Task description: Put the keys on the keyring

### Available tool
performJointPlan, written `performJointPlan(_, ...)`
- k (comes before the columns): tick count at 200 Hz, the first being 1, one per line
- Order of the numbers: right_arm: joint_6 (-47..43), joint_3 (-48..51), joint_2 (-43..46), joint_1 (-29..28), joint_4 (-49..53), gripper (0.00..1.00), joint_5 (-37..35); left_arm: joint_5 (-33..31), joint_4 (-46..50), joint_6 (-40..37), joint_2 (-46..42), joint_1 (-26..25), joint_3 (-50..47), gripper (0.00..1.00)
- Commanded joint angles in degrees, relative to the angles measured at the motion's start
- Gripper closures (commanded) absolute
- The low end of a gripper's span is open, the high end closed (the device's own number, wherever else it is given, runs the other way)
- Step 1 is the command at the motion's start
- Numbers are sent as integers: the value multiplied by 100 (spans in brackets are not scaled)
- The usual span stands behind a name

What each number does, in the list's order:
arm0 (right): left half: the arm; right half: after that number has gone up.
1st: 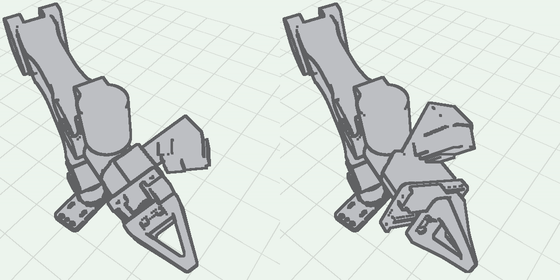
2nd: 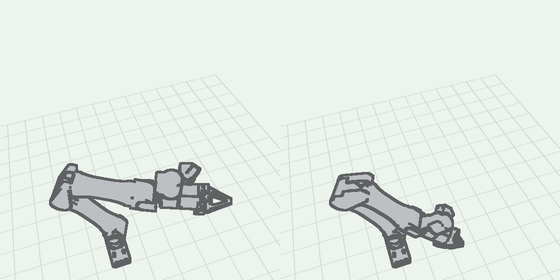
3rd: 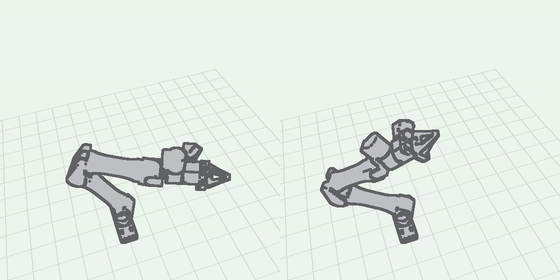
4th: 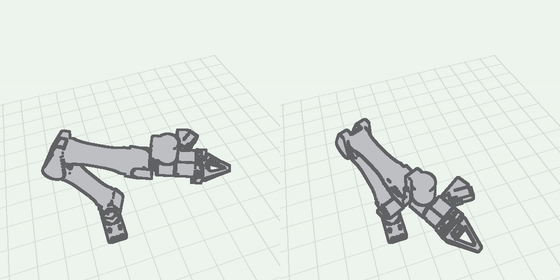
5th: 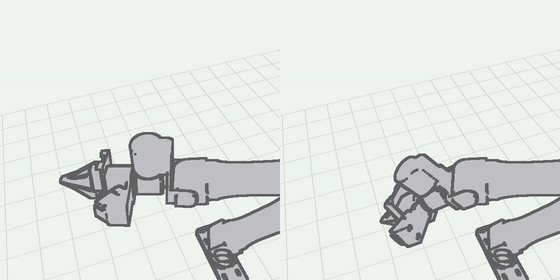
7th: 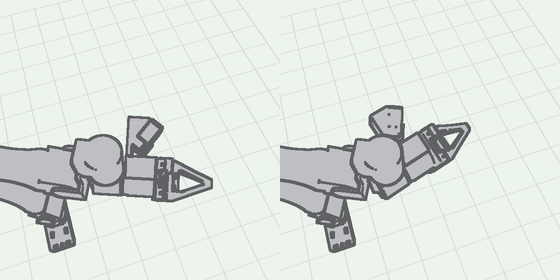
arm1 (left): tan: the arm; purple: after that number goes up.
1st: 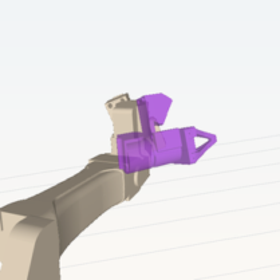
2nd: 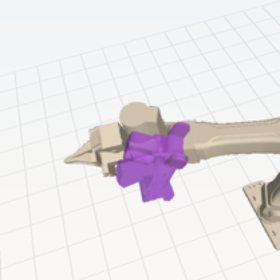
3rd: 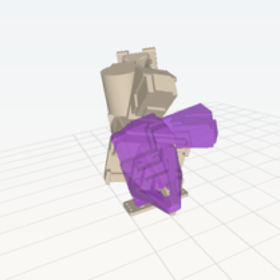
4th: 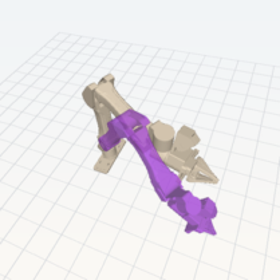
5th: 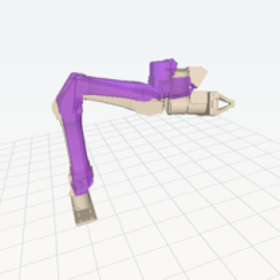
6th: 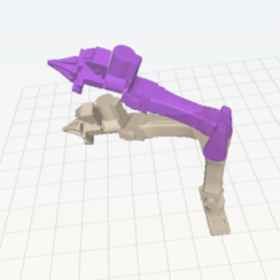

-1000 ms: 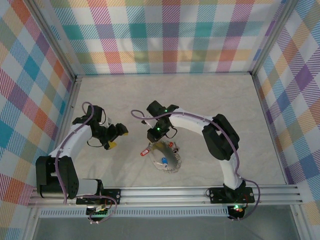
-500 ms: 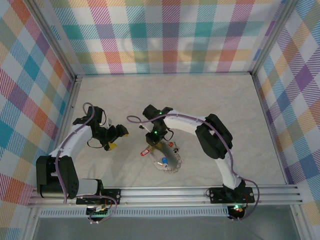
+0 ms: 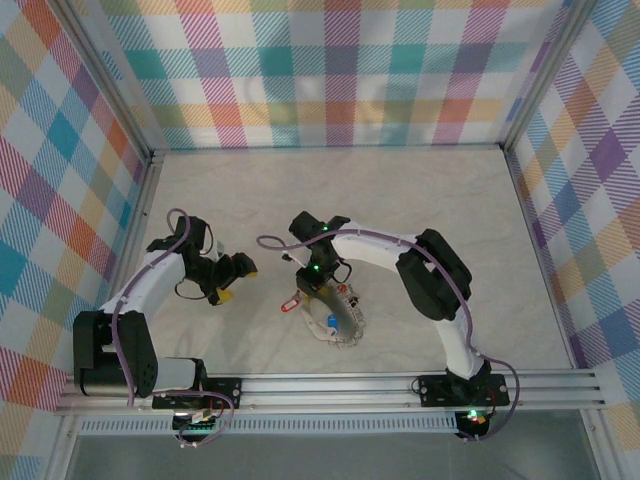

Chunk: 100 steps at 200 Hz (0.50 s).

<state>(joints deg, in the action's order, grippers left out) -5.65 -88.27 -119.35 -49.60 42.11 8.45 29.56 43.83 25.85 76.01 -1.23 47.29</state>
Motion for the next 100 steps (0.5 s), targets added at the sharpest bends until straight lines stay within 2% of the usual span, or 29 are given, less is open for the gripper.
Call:
performJointPlan(1, -218, 62, 352, -32, -2, 71, -19, 114, 125, -97, -18, 78, -73, 17)
performJointPlan(35, -850, 481, 832, -23, -554, 69, -80, 94, 125, -124, -48, 74, -96, 17)
performJointPlan(74, -3499, 1860, 1650, 15, -2030, 69, 692, 71, 121, -161, -71, 78, -115, 17)
performJointPlan(100, -4626, 1897, 1420, 46, -2058, 70, 453, 43, 126, -185, -87, 76, -128, 17)
